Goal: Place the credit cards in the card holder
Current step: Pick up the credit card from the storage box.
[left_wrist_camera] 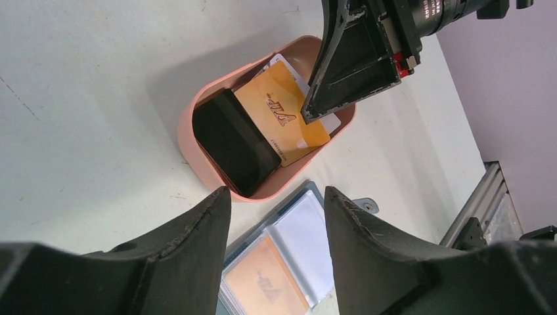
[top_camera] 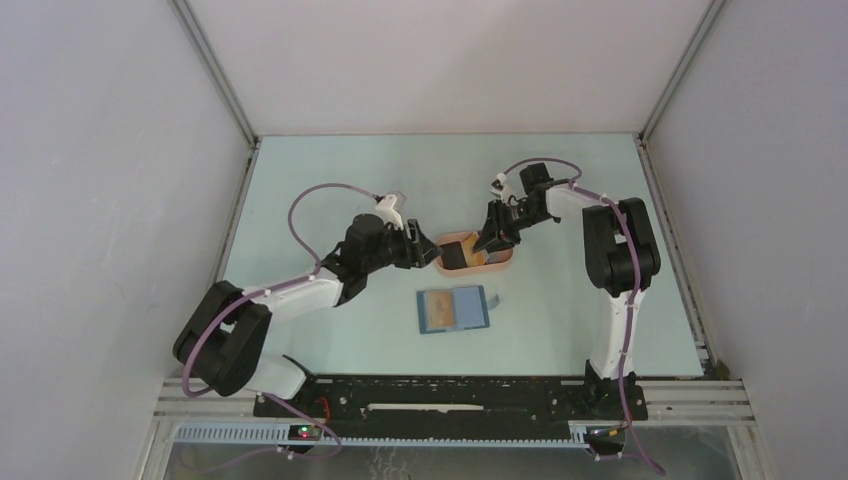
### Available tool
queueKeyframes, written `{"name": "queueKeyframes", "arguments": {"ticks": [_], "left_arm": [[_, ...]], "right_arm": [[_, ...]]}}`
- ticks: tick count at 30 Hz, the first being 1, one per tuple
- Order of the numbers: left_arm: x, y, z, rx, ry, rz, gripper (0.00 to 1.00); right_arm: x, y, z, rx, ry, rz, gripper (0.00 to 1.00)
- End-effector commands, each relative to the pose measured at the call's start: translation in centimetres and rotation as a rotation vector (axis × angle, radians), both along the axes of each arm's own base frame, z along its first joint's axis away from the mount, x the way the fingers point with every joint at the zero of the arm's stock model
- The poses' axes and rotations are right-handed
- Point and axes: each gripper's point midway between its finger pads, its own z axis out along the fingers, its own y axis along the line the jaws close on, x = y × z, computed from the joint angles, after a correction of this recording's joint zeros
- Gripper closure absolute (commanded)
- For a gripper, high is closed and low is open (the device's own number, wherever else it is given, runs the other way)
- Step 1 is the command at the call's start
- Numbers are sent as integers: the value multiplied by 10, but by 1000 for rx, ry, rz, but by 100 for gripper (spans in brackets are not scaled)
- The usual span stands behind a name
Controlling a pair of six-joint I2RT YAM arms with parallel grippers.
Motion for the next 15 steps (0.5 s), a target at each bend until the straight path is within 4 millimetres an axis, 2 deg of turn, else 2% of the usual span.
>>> {"name": "queueKeyframes", "arguments": {"ticks": [1,15], "left_arm": [[-1,7,10,-5,-43,12,40],[-4,11,9,-3,-43,18,40]], "right_arm": [[11,-1,30,34,-79,3,65],[13,-8,29,29,-74,-10,71]]}}
